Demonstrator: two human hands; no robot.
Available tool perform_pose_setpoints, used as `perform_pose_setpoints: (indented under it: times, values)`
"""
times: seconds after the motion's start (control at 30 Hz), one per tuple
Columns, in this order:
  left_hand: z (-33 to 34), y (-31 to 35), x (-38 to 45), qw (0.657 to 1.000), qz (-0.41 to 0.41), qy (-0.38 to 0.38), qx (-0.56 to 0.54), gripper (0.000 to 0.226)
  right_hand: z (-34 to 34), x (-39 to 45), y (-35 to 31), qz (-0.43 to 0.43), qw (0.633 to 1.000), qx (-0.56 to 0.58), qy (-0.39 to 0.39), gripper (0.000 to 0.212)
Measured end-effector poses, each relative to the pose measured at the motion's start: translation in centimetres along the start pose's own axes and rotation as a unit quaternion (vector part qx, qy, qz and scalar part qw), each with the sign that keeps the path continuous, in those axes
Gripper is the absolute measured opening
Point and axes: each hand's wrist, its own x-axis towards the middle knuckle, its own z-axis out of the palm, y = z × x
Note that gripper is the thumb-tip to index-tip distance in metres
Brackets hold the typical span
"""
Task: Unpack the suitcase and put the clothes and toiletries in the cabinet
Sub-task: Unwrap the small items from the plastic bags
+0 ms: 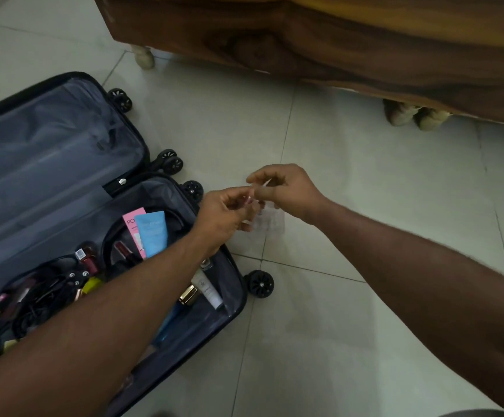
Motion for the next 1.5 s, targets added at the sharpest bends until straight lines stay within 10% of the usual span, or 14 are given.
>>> perform_pose_setpoints:
  times: [0.3,0.5,1.23,1.5]
  values:
    - [0.2,-1.6,1.5,0.960,0.050,0.124,0.246,0.045,-2.9,0.3,2.2,0.016,0.993,-0.071,0.089,0.009]
    - [0.7,-2.1,2.5,0.934,-0.041,0.028,0.353,0.068,-2.1,0.1,2.8,-0.057,0.977,-0.192,0.071,0.016]
    - [0.6,-1.8,2.6,0.932,-0.046,-0.002,0.359,0.074,0.1,-0.6,3.3,-0.007,0.966,-0.259,-0.011,0.059]
    - [-2.9,0.2,-1.6,0.969,0.071,0.119,0.205,0.029,1.4,0.2,-2.7,-0.083,0.960,-0.267,0.012,0.056]
